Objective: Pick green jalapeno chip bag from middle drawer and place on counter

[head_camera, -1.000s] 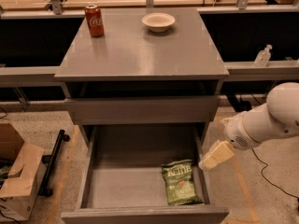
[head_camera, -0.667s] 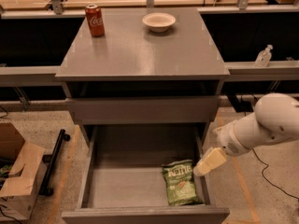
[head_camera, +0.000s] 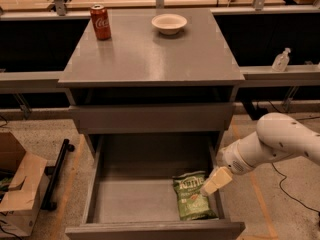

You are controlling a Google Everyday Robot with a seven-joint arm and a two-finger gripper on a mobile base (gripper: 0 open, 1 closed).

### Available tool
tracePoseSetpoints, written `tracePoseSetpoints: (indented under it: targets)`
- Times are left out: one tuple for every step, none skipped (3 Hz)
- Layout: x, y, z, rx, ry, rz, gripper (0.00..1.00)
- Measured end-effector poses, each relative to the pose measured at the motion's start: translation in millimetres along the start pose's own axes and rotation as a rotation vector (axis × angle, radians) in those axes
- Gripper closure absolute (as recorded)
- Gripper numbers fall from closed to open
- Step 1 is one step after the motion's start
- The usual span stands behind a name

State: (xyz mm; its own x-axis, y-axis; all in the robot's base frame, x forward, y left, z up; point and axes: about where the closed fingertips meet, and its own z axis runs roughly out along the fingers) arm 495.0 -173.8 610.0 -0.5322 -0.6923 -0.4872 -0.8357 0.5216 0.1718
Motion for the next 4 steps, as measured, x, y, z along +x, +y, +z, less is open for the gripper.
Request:
tracePoseSetpoints:
  targets:
    - [2, 0, 6, 0.011, 0.047, -0.008, 0.0]
    - [8, -9, 31, -0.003, 0.013, 0.022, 0.0]
    - [16, -18, 73, -0.052, -0.034, 0.069, 0.0]
    - [25, -26, 108, -0.107, -0.093, 0.13, 0.0]
